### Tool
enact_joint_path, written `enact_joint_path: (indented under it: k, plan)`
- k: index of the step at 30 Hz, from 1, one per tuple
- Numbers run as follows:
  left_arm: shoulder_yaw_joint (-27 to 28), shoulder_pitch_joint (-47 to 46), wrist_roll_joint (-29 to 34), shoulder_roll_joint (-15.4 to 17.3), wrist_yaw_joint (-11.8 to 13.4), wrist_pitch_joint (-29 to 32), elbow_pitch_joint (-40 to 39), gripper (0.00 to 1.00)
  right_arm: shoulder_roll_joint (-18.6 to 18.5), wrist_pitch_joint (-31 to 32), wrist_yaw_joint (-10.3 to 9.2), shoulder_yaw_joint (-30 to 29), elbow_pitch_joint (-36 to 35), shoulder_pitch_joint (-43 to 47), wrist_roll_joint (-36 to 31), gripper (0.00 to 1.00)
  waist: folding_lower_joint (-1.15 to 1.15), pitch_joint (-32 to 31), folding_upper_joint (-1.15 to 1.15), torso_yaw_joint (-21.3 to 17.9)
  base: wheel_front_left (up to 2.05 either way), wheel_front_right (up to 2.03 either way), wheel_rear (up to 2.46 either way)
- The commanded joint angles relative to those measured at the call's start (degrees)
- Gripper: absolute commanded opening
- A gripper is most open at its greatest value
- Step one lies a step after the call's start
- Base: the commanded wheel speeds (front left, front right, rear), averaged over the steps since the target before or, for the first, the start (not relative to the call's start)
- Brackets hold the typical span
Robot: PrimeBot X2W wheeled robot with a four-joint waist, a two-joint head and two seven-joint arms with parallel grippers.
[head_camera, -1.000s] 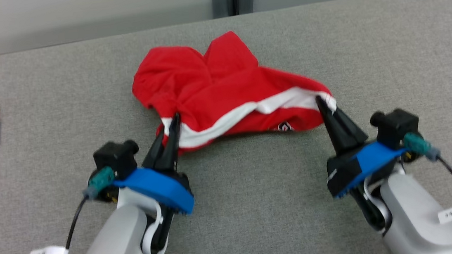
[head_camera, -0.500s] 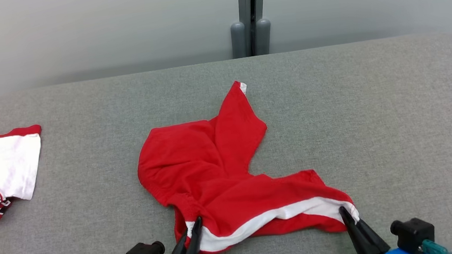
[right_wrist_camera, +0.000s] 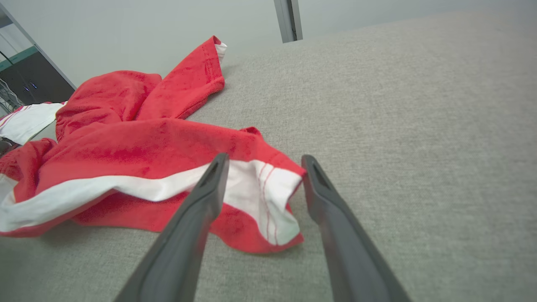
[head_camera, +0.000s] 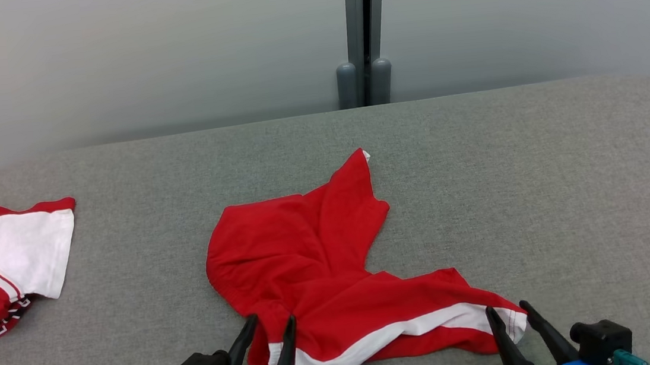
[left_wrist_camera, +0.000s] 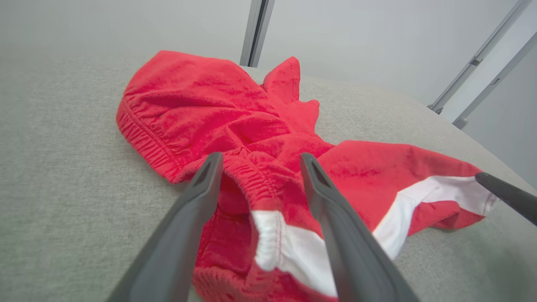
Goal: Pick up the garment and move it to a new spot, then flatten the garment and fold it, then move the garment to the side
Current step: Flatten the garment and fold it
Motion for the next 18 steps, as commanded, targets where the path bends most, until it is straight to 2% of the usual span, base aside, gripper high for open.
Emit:
enact_joint_path:
  k: [1,7,18]
  plan:
    - [0.97,-0.62,0.86,-0.03,0.32,-0.28,-0.61,1.00,0.27,-0.05,0.01,-0.99,-0.45,-1.36,-0.54,1.00,0.00,-0.39,0.00,-0.01,0.00,0.00,0.00]
    - [5.25,-0.32,3.17,0.21,0.85,-0.27,-3.72,1.00,0.84,-0.04,0.01,-5.24,-3.94,-1.15,-1.91,1.00,0.00,-1.34,0.00,0.28,0.00,0.00,0.00]
    - [17.48,3.72,8.39,0.70,2.97,-0.27,-11.83,1.00,1.73,-0.04,0.01,-11.93,-11.20,3.35,-5.66,1.00,0.00,-3.16,0.00,0.37,0.00,0.00,0.00]
